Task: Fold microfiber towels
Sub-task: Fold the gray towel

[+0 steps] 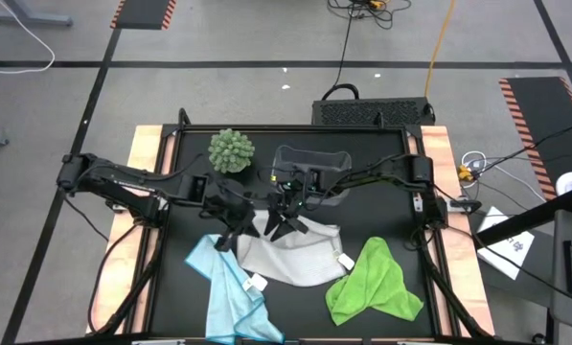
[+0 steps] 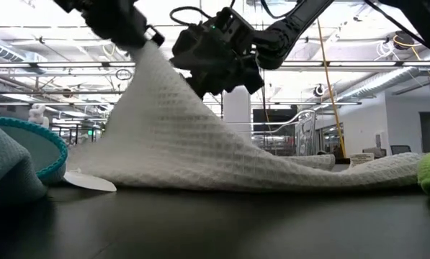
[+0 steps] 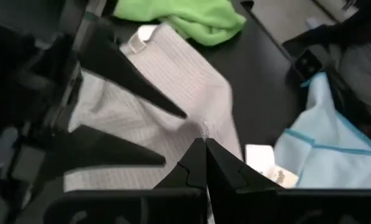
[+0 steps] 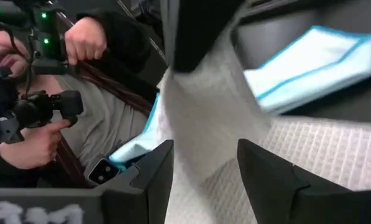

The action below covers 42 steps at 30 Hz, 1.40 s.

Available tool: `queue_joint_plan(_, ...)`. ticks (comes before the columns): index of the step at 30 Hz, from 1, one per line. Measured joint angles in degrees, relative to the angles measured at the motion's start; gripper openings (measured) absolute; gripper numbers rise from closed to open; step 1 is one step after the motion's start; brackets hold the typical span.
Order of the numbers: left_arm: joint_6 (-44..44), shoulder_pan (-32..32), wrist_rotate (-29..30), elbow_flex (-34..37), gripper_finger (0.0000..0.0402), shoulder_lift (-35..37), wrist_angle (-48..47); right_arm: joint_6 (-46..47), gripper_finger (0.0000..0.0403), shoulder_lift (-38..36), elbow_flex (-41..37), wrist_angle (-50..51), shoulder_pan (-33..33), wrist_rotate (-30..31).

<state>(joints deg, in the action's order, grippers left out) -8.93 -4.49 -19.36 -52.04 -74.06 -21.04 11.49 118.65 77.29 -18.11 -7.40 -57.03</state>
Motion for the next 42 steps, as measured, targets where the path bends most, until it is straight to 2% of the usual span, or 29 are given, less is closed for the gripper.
queue_joint_plan(7,-2.68,1.93,1.56,-3.98,0.0000,-0.76,-4.69,1.59,0.0171,0.26,0.01,-2.29,1.45,-1.73)
queue_joint_plan(18,-2.97,3.26,2.06,-3.68,0.0000,-0.74,-6.30,5.65,0.0171,0.31,0.01,-2.71,4.03,-4.66)
queue_joint_plan(30,-2.76,3.41,9.84,-4.68,0.0000,2.66,-10.93,1.13,0.0171,0.30,0.01,10.14,7.74,-0.39)
queue_joint_plan(42,-0.97,3.65,10.86,-4.93,0.0000,7.29,-13.91,0.30,0.0171,0.30,-2.07,20.33,10.56,0.44)
